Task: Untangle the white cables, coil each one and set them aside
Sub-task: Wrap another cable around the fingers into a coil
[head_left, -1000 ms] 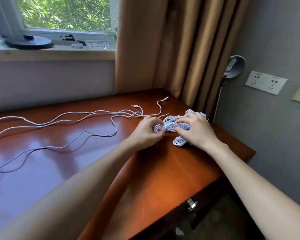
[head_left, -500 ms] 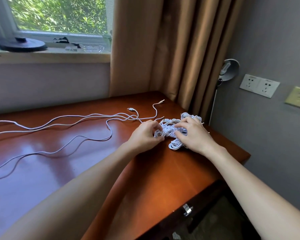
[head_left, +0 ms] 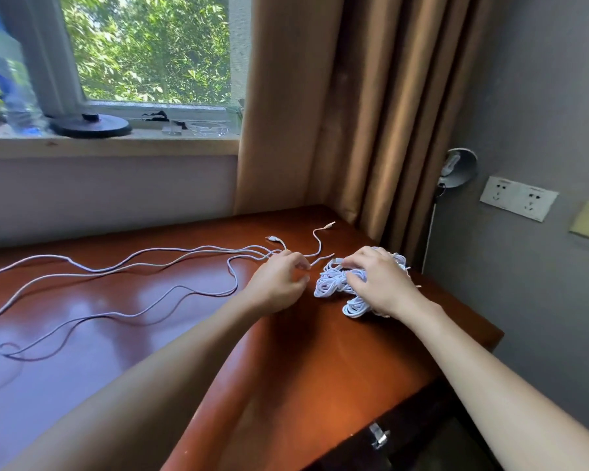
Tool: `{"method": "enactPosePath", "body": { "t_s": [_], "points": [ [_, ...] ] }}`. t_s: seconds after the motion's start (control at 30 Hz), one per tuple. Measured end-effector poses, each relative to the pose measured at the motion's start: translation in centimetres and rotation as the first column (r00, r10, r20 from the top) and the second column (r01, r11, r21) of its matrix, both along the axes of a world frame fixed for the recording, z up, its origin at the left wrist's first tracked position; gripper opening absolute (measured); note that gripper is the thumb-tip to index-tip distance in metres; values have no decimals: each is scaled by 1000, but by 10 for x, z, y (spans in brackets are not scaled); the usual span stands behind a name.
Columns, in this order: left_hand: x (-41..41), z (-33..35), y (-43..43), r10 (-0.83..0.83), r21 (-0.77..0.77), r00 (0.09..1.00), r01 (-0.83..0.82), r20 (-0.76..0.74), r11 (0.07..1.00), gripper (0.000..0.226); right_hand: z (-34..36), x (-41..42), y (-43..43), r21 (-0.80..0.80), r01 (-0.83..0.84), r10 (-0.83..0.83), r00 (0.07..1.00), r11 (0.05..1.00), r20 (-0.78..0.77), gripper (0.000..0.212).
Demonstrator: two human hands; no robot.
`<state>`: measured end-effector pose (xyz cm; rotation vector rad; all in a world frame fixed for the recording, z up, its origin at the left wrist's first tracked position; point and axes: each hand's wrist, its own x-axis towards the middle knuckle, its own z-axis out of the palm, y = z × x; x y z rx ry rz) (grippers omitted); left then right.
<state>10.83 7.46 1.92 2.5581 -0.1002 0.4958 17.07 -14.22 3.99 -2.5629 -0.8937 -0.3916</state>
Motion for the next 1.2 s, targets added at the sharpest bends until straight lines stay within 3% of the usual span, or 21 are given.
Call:
{"method": "enactPosePath", "body": {
  "t_s": [0.17,0.4,0.8,1.03,1.2],
  "points": [
    [4,4,16,37,9,999,-37,-17,999,21,3,7,20,17,-45,45,999,999,8,23],
    [17,-3,33,122,134,992,-122,11,983,24,-3,25,48,-36,-67,67,998,997,-24,26],
    [36,-20,58,169,98,986,-169,4,981,28,-10,50,90,-226,-69,57,997,972,-56,29],
    [43,-18,65,195,113,980,-198,41,974,17,-6,55,95,-244,-51,54,999,968,5,18],
    [35,-12,70,227,112,970,-236,83,965,18,-8,50,97,-243,-122,113,992,962,-48,17]
  ]
}}
